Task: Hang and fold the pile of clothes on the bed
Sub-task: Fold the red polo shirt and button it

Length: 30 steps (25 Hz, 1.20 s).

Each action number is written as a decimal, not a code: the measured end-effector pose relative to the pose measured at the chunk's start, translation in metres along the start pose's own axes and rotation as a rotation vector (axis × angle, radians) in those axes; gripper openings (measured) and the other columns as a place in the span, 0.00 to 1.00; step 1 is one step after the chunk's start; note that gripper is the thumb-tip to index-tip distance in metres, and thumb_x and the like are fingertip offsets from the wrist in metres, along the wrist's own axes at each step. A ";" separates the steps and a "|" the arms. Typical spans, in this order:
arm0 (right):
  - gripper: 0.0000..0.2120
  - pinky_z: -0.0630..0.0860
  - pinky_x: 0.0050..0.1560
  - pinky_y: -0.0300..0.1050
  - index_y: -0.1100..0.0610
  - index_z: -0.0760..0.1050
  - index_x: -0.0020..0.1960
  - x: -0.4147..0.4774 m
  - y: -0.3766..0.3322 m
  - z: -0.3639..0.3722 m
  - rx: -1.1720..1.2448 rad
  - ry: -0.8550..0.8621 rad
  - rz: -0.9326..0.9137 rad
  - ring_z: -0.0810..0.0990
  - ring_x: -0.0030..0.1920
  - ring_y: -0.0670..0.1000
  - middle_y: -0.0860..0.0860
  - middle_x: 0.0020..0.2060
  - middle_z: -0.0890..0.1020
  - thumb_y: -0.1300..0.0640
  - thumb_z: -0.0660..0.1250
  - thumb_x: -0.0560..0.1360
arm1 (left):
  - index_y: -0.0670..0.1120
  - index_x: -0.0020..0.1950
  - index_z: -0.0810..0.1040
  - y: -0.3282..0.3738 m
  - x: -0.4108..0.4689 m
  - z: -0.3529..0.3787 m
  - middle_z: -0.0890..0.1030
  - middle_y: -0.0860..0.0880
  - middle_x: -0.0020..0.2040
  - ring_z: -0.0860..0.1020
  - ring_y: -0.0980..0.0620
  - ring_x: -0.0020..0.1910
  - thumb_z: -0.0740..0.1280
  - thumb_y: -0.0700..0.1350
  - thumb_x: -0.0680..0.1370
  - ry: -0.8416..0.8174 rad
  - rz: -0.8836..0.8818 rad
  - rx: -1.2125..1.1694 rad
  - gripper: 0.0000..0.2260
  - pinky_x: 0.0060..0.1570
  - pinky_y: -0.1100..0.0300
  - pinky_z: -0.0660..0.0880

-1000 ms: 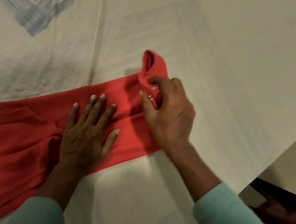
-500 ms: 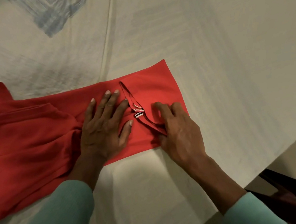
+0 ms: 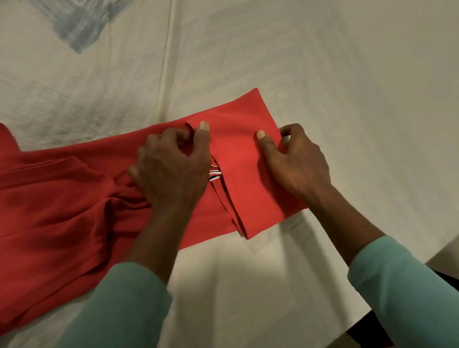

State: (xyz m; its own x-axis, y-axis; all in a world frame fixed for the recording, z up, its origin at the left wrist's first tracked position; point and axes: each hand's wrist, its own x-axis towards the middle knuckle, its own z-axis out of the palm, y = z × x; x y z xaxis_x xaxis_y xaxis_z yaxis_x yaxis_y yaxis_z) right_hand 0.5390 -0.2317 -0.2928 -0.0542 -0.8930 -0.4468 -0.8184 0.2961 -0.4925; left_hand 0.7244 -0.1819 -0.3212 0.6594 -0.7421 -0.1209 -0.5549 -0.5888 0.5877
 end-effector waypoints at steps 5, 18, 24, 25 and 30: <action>0.28 0.68 0.46 0.48 0.52 0.73 0.60 -0.006 0.003 0.018 -0.038 0.138 -0.031 0.78 0.44 0.54 0.46 0.43 0.78 0.30 0.50 0.82 | 0.55 0.42 0.77 0.033 0.037 0.021 0.84 0.55 0.47 0.82 0.47 0.53 0.70 0.57 0.76 -0.047 -0.214 -0.241 0.08 0.60 0.45 0.76; 0.19 0.79 0.40 0.42 0.44 0.79 0.66 -0.067 -0.080 -0.003 0.224 -0.138 -0.334 0.82 0.38 0.43 0.44 0.36 0.83 0.49 0.74 0.76 | 0.50 0.58 0.84 0.001 -0.028 -0.067 0.86 0.50 0.52 0.84 0.53 0.49 0.70 0.64 0.76 -0.489 -0.402 -1.034 0.20 0.47 0.56 0.81; 0.19 0.79 0.57 0.50 0.45 0.74 0.69 -0.078 -0.082 0.044 0.226 0.059 -0.252 0.79 0.58 0.45 0.43 0.58 0.79 0.38 0.63 0.81 | 0.44 0.65 0.82 -0.054 -0.005 -0.082 0.87 0.46 0.53 0.84 0.47 0.51 0.69 0.36 0.80 -0.246 -0.532 -1.060 0.14 0.54 0.53 0.80; 0.23 0.77 0.58 0.49 0.46 0.71 0.72 -0.069 -0.077 0.045 0.217 -0.009 -0.136 0.78 0.60 0.46 0.44 0.60 0.78 0.37 0.64 0.80 | 0.46 0.65 0.81 -0.060 -0.003 -0.080 0.87 0.48 0.51 0.85 0.50 0.49 0.68 0.33 0.80 -0.182 -0.510 -0.988 0.16 0.51 0.56 0.80; 0.34 0.79 0.58 0.48 0.48 0.74 0.71 -0.053 -0.072 0.065 0.260 -0.339 -0.018 0.82 0.52 0.42 0.43 0.53 0.82 0.31 0.71 0.71 | 0.50 0.69 0.76 -0.063 -0.012 -0.077 0.82 0.57 0.56 0.81 0.56 0.56 0.70 0.37 0.77 0.194 -0.200 -0.510 0.21 0.58 0.55 0.79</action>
State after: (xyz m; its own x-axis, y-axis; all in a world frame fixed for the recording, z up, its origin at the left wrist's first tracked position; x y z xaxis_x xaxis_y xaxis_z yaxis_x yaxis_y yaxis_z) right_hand 0.6380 -0.1840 -0.2822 0.1852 -0.7496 -0.6354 -0.6439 0.3959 -0.6547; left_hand 0.7905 -0.1115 -0.2949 0.8339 -0.5316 -0.1486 -0.1274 -0.4473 0.8852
